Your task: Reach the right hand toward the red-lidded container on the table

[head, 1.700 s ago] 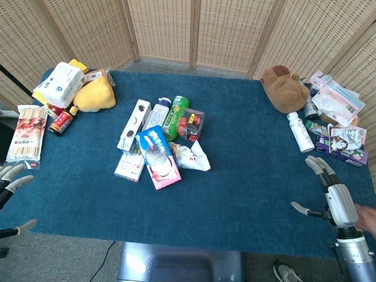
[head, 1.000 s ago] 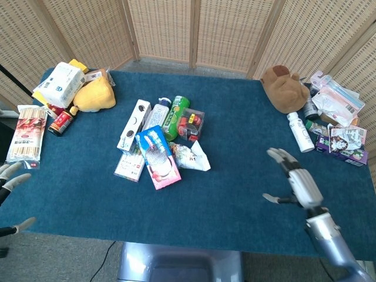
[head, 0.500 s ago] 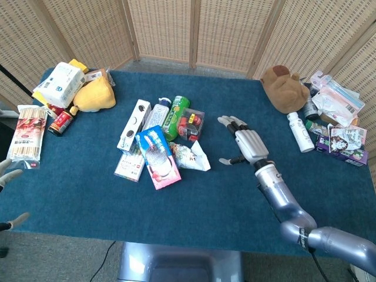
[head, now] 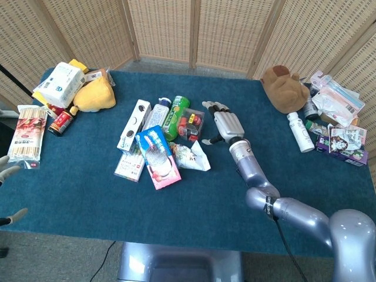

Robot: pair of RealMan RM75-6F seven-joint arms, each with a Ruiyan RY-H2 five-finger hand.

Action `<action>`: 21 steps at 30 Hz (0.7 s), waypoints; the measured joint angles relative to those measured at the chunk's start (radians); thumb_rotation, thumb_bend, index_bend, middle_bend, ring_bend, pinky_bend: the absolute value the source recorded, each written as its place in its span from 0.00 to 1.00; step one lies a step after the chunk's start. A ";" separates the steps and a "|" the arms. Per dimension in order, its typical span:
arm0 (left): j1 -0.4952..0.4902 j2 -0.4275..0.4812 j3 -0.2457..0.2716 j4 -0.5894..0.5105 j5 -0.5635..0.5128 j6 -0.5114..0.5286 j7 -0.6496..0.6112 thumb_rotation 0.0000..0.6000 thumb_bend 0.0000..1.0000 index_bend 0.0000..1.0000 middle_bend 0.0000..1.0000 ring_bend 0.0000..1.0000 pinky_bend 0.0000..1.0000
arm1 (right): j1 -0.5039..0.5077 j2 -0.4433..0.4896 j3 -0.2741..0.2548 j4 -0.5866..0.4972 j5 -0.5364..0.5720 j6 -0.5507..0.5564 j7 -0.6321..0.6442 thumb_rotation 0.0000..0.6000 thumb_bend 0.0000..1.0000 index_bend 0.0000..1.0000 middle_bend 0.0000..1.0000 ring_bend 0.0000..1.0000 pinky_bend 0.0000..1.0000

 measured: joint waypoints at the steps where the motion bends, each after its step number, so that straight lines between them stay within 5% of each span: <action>1: 0.000 -0.002 -0.002 0.001 -0.004 -0.001 0.001 1.00 0.00 0.19 0.00 0.00 0.00 | 0.012 -0.011 0.002 0.013 0.017 -0.003 -0.014 1.00 0.00 0.00 0.00 0.00 0.07; 12: -0.002 -0.014 -0.013 0.012 -0.020 -0.003 0.002 1.00 0.00 0.19 0.00 0.00 0.00 | 0.099 -0.093 0.005 0.154 0.108 -0.039 -0.081 1.00 0.00 0.00 0.00 0.00 0.08; 15: -0.002 -0.016 -0.016 0.015 -0.025 -0.003 0.003 1.00 0.00 0.19 0.00 0.00 0.00 | 0.112 -0.117 0.007 0.202 0.108 -0.048 -0.069 1.00 0.00 0.00 0.01 0.00 0.19; 18: -0.002 -0.019 -0.018 0.016 -0.028 -0.004 0.008 1.00 0.00 0.19 0.00 0.00 0.00 | 0.120 -0.136 0.010 0.228 0.082 -0.042 -0.040 1.00 0.01 0.02 0.19 0.15 0.37; 21: -0.002 -0.022 -0.019 0.016 -0.029 -0.007 0.013 1.00 0.00 0.19 0.00 0.00 0.00 | 0.124 -0.156 0.010 0.254 0.040 -0.020 -0.015 1.00 0.06 0.24 0.54 0.48 0.62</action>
